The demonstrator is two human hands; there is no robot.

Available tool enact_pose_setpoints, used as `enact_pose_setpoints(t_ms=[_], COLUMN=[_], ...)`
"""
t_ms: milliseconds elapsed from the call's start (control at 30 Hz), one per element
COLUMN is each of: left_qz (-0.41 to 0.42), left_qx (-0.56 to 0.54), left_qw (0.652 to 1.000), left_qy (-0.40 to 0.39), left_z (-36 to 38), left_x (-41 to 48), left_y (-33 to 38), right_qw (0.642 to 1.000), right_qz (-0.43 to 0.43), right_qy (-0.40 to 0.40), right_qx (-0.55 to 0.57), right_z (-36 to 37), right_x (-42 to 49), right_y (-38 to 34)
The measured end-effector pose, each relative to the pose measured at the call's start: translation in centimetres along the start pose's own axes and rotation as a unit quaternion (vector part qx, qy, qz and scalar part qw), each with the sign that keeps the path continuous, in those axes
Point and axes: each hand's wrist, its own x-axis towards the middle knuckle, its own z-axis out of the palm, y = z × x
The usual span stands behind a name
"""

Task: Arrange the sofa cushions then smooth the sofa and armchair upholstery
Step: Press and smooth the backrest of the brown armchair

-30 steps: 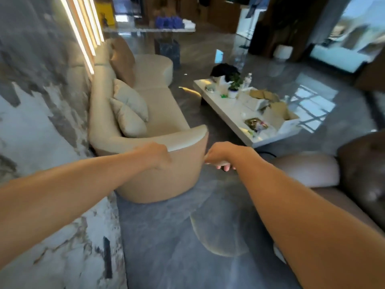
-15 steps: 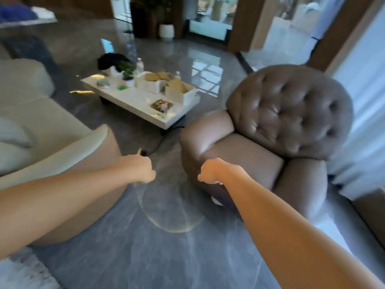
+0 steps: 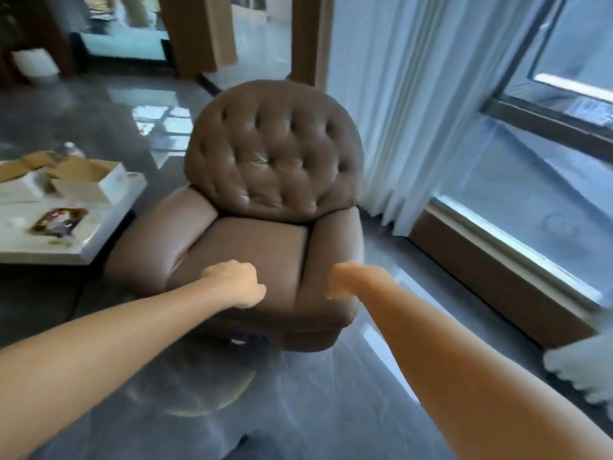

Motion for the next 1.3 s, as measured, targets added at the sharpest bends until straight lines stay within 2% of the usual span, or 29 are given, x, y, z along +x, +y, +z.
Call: enact_pose_setpoints(t_ms=[200, 467, 700, 900, 1000, 1100, 1300], left_qz=[0.068, 0.052, -0.010, -0.179, -0.238, -0.259, -0.277], left_qx=[0.042, 0.019, 0.017, -0.091, -0.136, -0.161, -0.137], left_qw=[0.997, 0.998, 0.999, 0.978, 0.958, 0.949, 0.949], left_qy=[0.005, -0.006, -0.040, -0.064, -0.090, -0.085, -0.059], left_z=[-3.8, -12.7, -16.2, -18.8, -20.2, -22.5, -27.7], left_x=[12.7, 30.7, 44.8, 56.7, 57.7, 57.5, 59.2], left_y=[8.6, 14.9, 20.6, 25.6, 28.0, 30.0, 31.8], right_qw=[0.998, 0.996, 0.999, 0.993, 0.987, 0.976, 0.951], right_qz=[0.038, 0.055, -0.030, -0.115, -0.150, -0.196, -0.277], right_qy=[0.017, 0.040, 0.022, -0.016, -0.041, -0.035, 0.055], right_qx=[0.051, 0.064, 0.032, 0.002, -0.034, -0.084, -0.124], right_z=[-4.0, -14.5, -23.0, -29.5, -32.9, -36.8, -46.4], right_x=[8.5, 21.4, 38.7, 56.2, 59.6, 61.8, 63.3], right_y=[10.7, 22.4, 28.8, 32.7, 33.7, 34.3, 34.9])
